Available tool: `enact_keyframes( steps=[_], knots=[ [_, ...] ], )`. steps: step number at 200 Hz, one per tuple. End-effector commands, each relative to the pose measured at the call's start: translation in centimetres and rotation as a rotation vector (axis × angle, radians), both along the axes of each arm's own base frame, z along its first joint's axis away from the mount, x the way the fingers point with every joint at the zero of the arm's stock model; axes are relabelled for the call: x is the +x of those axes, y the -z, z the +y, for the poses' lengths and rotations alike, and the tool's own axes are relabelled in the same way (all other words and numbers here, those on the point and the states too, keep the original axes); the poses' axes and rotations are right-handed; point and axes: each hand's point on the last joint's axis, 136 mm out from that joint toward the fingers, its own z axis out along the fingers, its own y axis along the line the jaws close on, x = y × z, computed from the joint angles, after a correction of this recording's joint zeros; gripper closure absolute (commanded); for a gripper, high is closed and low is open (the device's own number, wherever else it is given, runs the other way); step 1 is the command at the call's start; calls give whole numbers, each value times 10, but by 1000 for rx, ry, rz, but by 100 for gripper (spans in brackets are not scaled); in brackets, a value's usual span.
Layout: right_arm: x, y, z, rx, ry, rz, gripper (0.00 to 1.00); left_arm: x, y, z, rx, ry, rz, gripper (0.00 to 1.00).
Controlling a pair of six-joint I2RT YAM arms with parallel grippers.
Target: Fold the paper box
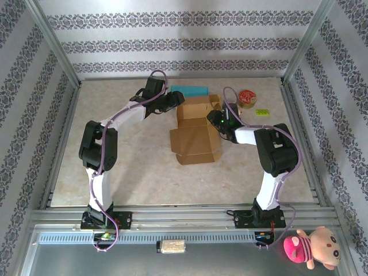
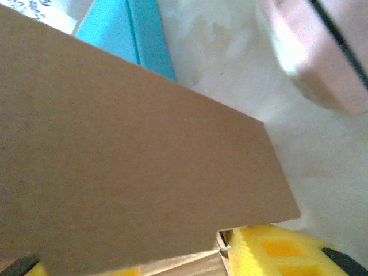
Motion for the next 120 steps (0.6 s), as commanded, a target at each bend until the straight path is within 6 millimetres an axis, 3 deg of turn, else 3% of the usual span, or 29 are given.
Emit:
enact_keyframes(
  steps=[1, 33, 78, 120],
  knots=[
    [1, -7, 25, 32, -112, -78, 58, 7, -2, -3, -7, 15, -14, 44],
    [-7, -7, 43, -19, -192, -119, 58, 6, 2, -2, -3, 14, -4, 44],
    [-15, 9, 50, -24, -219, -82, 58, 5, 8, -2, 1, 13, 9, 44],
    [-31, -29, 34, -97, -228, -150, 50, 5, 5, -1, 11, 17, 2, 44]
  ],
)
